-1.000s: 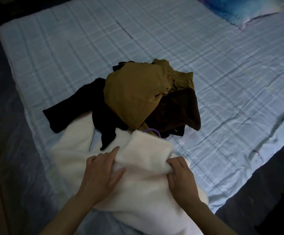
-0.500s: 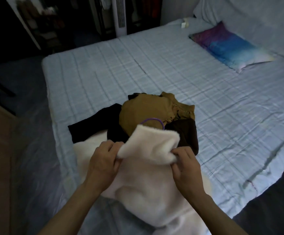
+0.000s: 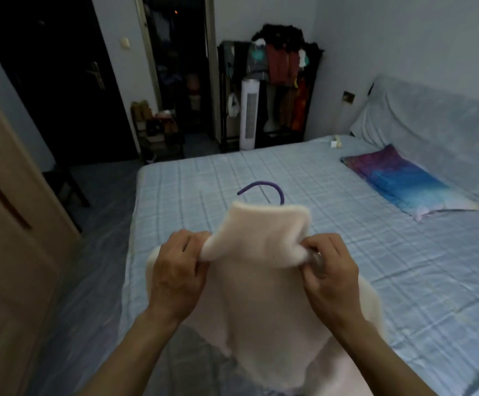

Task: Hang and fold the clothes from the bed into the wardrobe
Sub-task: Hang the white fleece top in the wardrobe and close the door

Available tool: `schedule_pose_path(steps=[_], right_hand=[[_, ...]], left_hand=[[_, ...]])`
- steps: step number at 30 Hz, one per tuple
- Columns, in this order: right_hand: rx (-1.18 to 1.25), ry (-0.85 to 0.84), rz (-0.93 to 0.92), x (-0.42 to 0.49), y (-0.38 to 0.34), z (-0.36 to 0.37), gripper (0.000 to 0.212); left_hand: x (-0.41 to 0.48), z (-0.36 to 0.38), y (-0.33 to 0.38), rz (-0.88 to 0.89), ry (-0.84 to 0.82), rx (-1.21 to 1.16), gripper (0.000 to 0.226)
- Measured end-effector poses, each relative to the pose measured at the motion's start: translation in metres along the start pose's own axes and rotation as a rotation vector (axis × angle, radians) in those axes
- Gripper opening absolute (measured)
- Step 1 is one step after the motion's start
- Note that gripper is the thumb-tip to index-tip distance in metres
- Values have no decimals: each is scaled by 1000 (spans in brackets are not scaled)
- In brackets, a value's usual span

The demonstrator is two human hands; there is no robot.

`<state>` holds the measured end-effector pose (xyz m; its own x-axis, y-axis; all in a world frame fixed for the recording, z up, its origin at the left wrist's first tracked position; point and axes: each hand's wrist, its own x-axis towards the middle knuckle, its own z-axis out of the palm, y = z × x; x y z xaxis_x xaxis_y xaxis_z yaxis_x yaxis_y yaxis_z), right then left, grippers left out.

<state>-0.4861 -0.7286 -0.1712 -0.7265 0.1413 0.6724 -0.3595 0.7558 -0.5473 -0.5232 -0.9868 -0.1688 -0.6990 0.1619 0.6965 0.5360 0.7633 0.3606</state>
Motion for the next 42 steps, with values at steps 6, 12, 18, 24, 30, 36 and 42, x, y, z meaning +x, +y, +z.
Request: schedule_pose_path(steps=[6, 12, 18, 24, 30, 36, 42], right_hand=[[161, 71, -95, 40, -5, -75, 50], [278, -155, -278, 71, -9, -136, 86], [316, -273, -306, 66, -34, -136, 48], [374, -201, -499, 35, -87, -114, 43], [555, -184, -630, -13, -181, -94, 40], [720, -188, -744, -69, -295, -88, 21], [851, -170, -766, -134, -389, -96, 21]], left_hand=[[21, -43, 82, 129, 242, 128, 12], [11, -82, 144, 151, 342, 304, 12], [-27, -116, 173, 67, 342, 398, 15], [-84, -181, 180, -23, 207, 499, 18], [-156, -279, 201, -197, 116, 649, 24], [-228, -389, 237, -389, 105, 355, 32], [-283, -492, 262, -524, 129, -209, 86]])
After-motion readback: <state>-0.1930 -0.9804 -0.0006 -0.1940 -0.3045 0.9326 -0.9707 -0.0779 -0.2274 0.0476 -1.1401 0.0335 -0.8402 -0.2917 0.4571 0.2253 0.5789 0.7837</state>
